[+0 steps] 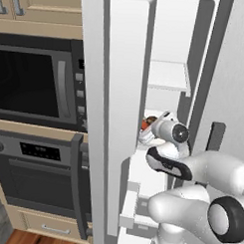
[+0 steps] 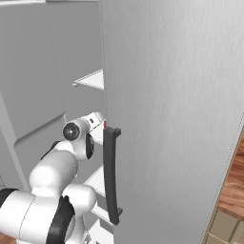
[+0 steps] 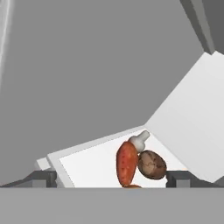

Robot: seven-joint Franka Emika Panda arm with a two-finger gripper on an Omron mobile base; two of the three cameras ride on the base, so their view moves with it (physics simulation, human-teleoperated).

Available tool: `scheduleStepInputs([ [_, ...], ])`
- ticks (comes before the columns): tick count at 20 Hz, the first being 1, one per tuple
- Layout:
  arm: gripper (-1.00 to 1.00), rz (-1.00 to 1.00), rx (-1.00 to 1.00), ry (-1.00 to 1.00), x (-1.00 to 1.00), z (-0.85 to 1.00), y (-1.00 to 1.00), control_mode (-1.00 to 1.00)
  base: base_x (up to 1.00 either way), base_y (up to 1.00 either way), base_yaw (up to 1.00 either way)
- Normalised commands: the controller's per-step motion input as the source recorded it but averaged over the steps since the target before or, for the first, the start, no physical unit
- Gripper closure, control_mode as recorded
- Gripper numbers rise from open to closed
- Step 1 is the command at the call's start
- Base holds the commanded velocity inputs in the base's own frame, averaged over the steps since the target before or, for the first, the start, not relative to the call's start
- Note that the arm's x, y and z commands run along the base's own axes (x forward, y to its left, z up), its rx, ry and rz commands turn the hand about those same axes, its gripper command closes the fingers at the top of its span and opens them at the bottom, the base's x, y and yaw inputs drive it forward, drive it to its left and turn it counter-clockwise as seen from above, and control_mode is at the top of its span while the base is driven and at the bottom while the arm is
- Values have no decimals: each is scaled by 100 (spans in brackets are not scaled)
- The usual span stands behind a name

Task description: Take the potato and mushroom from the highest rack and move them to the second highest rack where the tangerine and sweet potato are located, to maximize freezer space. Close the freezer door after rearranging.

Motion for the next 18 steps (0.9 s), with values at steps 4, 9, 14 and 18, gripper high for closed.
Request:
scheduleStepInputs([
  [4, -100, 0, 0, 5, -49, 45, 0, -100, 0, 0, 0],
  [9, -100, -2, 0, 0, -67, 28, 0, -100, 0, 0, 0],
  [14, -100, -3, 0, 0, -69, 35, 0, -100, 0, 0, 0],
  [18, -100, -5, 0, 10, -61, 35, 0, -100, 0, 0, 0],
])
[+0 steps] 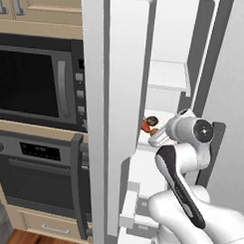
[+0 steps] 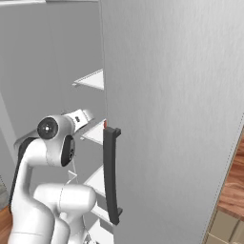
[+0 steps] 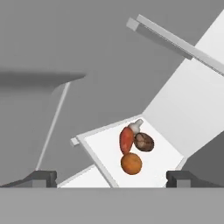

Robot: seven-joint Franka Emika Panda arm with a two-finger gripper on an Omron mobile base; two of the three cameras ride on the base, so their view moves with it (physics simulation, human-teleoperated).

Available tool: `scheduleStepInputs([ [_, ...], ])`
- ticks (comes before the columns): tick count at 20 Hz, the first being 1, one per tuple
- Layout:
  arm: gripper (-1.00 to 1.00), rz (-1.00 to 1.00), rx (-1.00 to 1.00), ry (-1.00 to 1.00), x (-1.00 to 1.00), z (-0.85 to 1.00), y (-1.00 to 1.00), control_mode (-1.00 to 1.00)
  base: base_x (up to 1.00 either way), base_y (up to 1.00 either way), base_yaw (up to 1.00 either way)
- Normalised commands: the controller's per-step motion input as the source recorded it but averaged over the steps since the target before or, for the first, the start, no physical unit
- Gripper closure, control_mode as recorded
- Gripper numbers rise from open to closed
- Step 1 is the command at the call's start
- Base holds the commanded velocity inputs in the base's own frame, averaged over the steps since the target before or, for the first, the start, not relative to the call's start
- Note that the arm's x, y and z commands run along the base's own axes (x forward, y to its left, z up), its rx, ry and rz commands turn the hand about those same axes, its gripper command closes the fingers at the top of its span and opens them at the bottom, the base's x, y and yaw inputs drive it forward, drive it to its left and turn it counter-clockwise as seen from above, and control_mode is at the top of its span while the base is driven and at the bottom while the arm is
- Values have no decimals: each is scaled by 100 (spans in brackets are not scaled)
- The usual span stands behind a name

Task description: Take the potato and mushroom from the highest rack and move them to the second highest rack where the tangerine and sweet potato are located, to maximize freezer space. Close the freezer door after rearranging.

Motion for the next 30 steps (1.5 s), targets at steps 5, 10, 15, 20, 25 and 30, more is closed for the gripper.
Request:
scheduleStepInputs([
  [5, -100, -2, 0, 22, -60, 30, 0, -100, 0, 0, 0],
  [10, -100, 0, 0, 9, -74, 3, -1, -100, 0, 0, 0],
  [15, -100, 0, 0, 3, -81, 0, -1, -100, 0, 0, 0],
  [20, -100, -4, 0, 0, -76, 0, -7, -100, 0, 0, 0],
  [25, -100, -9, 0, 0, -59, -2, -4, -100, 0, 0, 0],
  [30, -100, -8, 0, 8, -17, -8, -4, -100, 0, 0, 0],
])
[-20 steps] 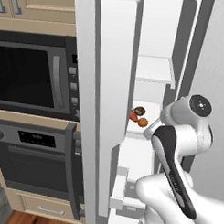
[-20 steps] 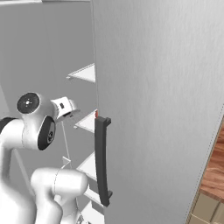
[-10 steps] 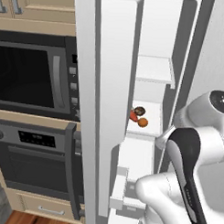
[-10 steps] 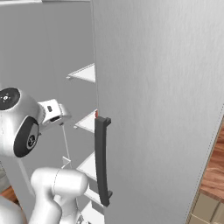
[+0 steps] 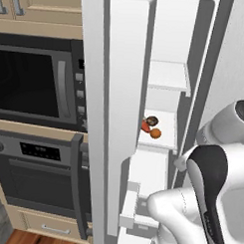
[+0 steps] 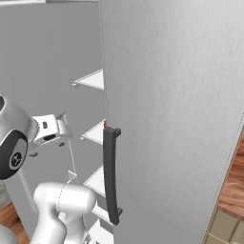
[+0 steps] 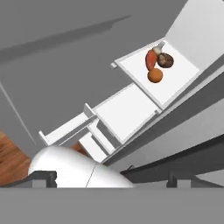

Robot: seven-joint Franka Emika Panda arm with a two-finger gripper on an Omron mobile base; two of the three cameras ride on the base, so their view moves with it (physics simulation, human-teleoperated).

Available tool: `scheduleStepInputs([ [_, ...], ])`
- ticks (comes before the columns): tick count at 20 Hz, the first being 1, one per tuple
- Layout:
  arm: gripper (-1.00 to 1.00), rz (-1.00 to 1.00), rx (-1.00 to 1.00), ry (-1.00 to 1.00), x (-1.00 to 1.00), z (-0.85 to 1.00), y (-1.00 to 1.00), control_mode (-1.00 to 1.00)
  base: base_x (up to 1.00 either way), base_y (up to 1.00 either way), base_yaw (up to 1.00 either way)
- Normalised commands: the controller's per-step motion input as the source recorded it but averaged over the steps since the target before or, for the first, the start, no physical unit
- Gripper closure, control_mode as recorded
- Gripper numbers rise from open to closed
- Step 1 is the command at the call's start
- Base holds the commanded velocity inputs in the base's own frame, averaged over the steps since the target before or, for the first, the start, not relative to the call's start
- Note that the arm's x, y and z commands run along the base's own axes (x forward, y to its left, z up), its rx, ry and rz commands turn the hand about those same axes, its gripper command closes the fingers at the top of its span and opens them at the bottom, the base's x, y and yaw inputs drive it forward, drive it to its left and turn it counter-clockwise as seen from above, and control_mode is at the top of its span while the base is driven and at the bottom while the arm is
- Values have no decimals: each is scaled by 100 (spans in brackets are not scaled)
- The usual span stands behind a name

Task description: Take the potato and mushroom from the highest rack and move them to the second highest rack where the tangerine and sweet potato are located, to maximize freezer space. Close the freezer door after rearranging.

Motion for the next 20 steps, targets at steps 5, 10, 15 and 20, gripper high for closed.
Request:
scheduleStepInputs([
  [5, -100, 0, 6, 4, -14, -8, -7, 100, -31, -6, 0],
  [10, -100, 0, 0, 0, 0, 0, 0, 100, -97, -10, -7],
  [15, -100, 0, 0, 0, 0, 0, 0, 100, -77, 24, -14],
  [20, -100, 0, 0, 0, 0, 0, 0, 100, -64, 56, -23],
])
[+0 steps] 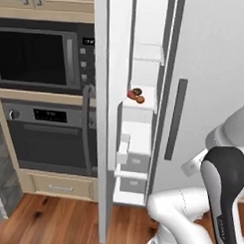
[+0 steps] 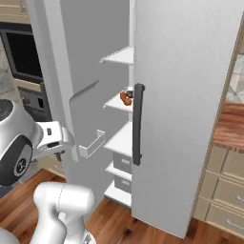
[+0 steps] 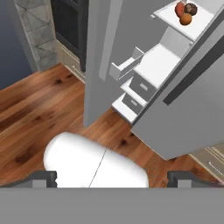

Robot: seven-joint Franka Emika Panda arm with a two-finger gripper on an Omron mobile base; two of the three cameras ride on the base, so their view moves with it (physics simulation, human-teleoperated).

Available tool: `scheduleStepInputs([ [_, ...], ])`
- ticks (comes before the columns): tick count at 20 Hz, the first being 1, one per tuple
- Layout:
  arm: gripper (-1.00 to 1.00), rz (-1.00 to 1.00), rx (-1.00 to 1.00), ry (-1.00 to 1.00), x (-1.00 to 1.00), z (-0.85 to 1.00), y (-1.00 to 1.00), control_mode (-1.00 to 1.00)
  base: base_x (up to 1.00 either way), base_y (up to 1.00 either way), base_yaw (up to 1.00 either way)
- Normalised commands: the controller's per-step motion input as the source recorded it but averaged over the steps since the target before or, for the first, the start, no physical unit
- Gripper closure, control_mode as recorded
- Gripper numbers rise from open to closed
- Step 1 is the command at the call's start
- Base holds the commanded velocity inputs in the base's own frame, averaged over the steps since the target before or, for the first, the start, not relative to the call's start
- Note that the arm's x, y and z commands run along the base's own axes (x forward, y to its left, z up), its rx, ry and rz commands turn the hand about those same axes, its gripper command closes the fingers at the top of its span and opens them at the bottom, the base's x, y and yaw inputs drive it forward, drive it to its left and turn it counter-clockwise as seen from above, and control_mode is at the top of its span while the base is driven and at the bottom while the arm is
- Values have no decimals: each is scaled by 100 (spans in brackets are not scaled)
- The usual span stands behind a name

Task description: Take the potato and mushroom from the highest rack and move them to the second highest rack where the tangerine and sweet potato are located, to maximize freezer space. Close the freezer door after rearranging.

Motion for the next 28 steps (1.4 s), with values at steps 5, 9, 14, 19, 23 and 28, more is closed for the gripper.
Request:
scheduleStepInputs([
  [5, -100, 0, 0, 0, 0, 0, 0, 100, -44, 67, -29],
  [9, -100, 0, 0, 0, 0, 0, 0, 100, -2, 92, -27],
  [14, -100, 0, 0, 0, 0, 0, 0, 100, 0, 92, -20],
  [19, -100, 0, 0, 0, 0, 0, 0, 100, 0, 78, -31],
  [23, -100, 0, 0, 0, 0, 0, 0, 100, 2, 78, -43],
  [28, -100, 0, 0, 0, 0, 0, 0, 100, 2, 83, -43],
])
